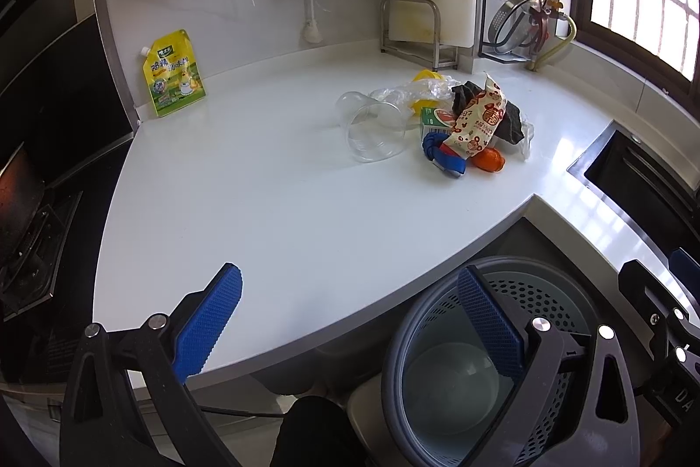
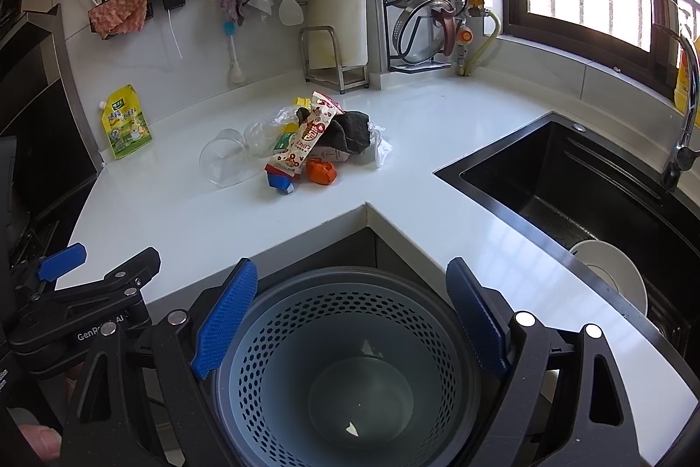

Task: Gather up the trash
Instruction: 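Grasp the clear plastic cup with the left tool while the right tool grasps the red-patterned wrapper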

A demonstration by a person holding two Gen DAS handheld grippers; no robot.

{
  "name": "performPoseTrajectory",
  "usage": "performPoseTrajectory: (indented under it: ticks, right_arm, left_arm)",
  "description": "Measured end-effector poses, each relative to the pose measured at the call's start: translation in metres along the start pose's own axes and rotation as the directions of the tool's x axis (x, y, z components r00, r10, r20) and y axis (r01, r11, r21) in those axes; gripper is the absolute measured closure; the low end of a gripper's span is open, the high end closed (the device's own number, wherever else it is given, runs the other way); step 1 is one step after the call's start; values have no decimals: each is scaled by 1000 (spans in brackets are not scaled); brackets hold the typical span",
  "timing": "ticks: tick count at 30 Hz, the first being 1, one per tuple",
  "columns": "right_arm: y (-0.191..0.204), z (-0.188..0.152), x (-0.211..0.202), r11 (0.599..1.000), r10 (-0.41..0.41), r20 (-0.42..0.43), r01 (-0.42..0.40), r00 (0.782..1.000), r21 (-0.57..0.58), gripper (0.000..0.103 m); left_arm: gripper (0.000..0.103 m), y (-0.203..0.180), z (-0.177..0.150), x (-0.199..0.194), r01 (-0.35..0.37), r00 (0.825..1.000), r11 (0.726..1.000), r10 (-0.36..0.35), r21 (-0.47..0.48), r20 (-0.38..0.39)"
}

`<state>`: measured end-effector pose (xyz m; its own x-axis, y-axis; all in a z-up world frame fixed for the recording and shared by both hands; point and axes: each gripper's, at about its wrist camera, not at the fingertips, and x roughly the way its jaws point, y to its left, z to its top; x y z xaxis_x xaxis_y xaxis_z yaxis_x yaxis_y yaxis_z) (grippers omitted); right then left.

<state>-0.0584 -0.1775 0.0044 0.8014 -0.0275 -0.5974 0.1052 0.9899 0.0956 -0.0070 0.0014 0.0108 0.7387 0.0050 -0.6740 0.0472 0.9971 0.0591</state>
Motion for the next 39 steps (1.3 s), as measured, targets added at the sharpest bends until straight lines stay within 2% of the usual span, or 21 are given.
performPoseTrajectory:
  ticks: [15,23,25,30,35,39]
  right_arm:
    - [4,-1,1,1000,3,-3,-3,1000,3,19]
    - [-5,-8,25,1000,22,-30,-21,999,10,19]
    - [-7,-8,32,1000,24,-37,-24,999,11,19]
    - [-12,5,55,999,33,-37,-32,999,18,19]
    - [-13,24,75,999,40,-22,-39,999,24,19]
    - [-13,38,89,999,47,-11,-46,999,28,19]
  left_arm:
    - [6,3,0,3,-1,1000,1000,1,-4,-6]
    - [6,10,1,30,-1,1000,999,1,-32,-12]
    - [6,12,7,40,6,1000,1000,-6,-29,-6]
    - [6,14,31,64,-31,998,999,32,-10,53]
    - [6,16,58,91,-7,996,999,10,-36,93]
    - [6,15,75,115,18,997,999,-14,-49,81]
